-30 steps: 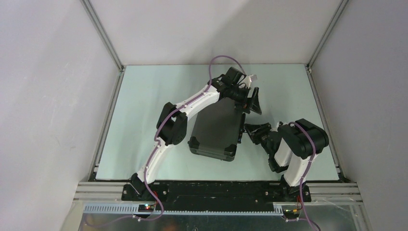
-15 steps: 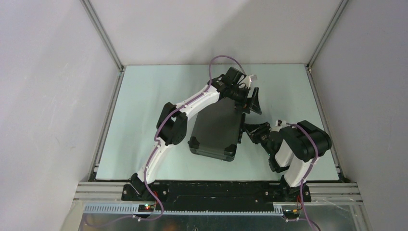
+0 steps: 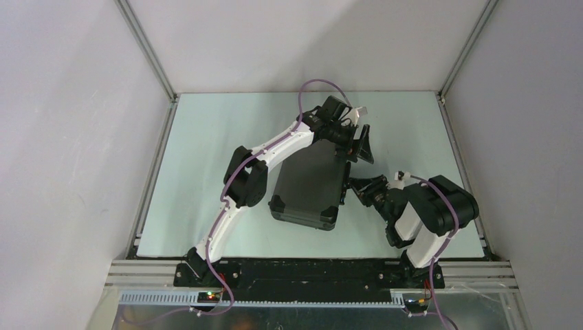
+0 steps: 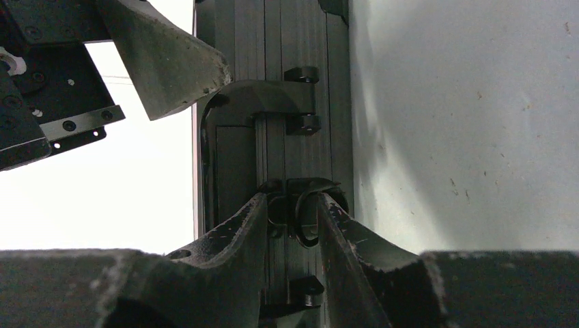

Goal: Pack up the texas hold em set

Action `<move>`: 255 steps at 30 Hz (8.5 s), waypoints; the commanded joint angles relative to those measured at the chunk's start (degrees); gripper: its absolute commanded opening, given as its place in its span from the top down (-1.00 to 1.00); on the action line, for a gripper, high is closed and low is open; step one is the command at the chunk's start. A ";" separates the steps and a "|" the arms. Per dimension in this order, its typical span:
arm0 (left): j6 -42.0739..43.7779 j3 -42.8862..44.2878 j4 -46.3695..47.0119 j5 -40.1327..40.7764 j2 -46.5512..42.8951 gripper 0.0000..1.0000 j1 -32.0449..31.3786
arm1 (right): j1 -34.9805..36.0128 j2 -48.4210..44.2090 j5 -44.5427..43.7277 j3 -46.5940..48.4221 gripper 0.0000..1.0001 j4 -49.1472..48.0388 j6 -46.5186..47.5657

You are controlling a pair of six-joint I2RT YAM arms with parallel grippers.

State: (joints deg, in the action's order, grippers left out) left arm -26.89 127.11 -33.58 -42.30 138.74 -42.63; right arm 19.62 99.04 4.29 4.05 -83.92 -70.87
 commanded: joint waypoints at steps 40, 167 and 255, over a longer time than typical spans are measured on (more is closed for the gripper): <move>2.90 -1.54 -5.97 1.49 -2.63 -0.88 1.32 | -4.33 -2.93 16.02 1.32 0.88 -2.83 4.29; 6.02 -16.74 -6.05 11.03 -20.96 -0.74 -3.60 | 7.65 -32.10 17.15 -9.86 1.00 60.86 10.14; -1.72 -66.20 13.76 56.18 -52.35 -0.95 11.93 | -0.12 -13.95 3.75 38.79 1.00 90.73 37.76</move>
State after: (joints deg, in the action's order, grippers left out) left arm -27.20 62.11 -21.56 11.88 86.91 -31.35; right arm 18.55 84.29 7.99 40.86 7.09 -33.95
